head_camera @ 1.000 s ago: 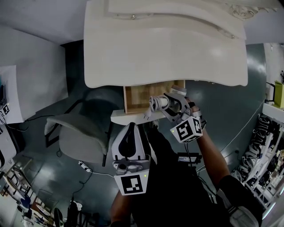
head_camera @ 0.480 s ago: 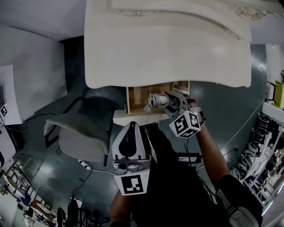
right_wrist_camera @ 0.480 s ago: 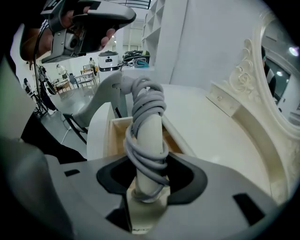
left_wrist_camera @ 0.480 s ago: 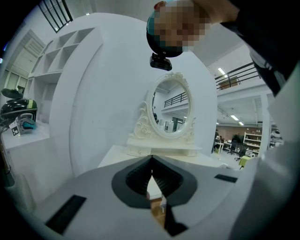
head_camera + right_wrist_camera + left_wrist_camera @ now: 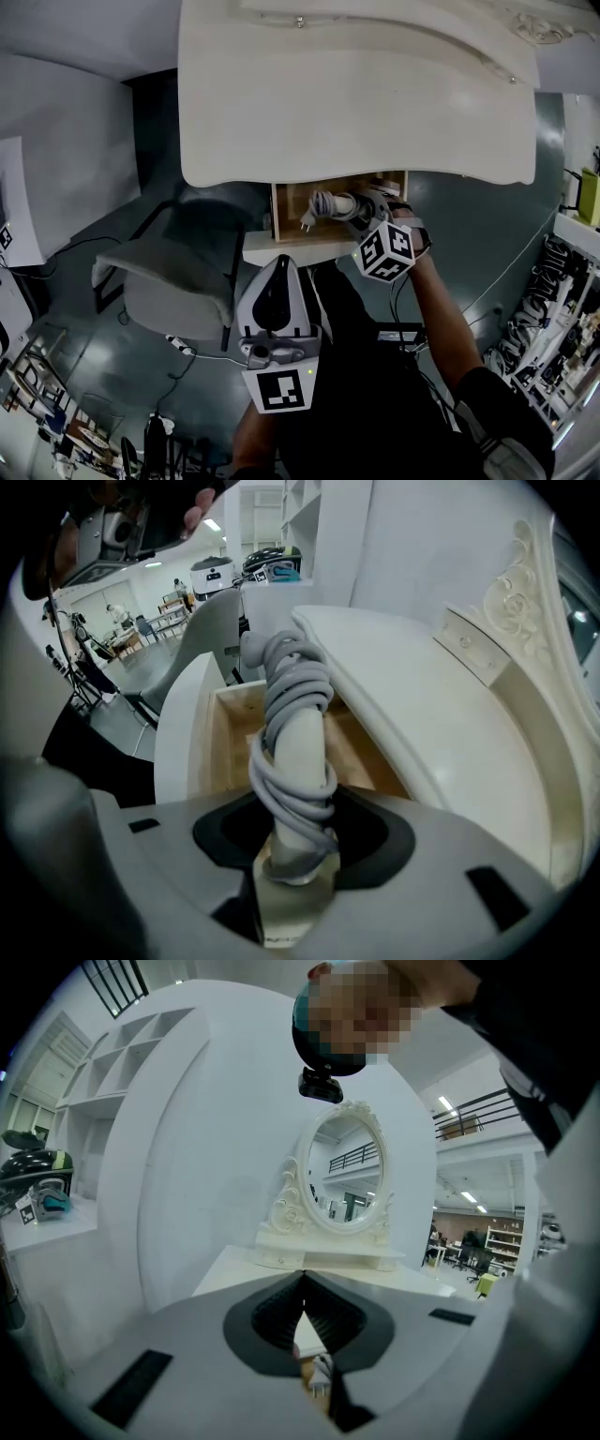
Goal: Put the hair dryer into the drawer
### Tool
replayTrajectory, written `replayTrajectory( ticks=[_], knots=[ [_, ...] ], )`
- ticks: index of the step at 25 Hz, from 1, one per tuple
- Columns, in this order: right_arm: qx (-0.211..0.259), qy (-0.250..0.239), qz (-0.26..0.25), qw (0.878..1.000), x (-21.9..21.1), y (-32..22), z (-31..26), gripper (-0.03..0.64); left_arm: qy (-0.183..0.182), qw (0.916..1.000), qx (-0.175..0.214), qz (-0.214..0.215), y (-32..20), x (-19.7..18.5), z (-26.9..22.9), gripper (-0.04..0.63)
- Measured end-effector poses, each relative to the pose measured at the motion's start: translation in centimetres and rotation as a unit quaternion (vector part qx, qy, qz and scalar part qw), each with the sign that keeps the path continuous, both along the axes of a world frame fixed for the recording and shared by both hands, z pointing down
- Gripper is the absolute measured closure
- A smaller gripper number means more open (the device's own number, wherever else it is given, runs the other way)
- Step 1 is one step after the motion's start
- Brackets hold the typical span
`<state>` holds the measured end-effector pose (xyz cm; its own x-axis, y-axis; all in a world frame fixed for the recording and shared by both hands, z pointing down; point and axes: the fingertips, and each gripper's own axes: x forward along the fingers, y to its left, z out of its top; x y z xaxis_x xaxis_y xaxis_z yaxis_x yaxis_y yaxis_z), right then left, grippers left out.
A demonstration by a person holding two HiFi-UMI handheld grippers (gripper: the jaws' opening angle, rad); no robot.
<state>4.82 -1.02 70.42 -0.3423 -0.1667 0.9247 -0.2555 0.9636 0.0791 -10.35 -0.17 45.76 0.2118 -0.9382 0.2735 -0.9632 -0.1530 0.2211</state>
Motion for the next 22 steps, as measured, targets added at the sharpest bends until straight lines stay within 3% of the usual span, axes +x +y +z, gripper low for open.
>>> replayTrajectory(
  ticks=[10,22],
  knots=[
    [-0.037,0.067,-0.02,0.997,-0.2,0.2,3.3,0.417,0.002,1.0,-0.006,-0.002,-0.3,-1.0,0.9,0.572],
    [-0.068,0.111,-0.024,0.991,-0.2,0.6,6.0,0.417,0.008,0.9999,-0.012,0.0,0.1,-1.7,2.0,0.572]
  ],
)
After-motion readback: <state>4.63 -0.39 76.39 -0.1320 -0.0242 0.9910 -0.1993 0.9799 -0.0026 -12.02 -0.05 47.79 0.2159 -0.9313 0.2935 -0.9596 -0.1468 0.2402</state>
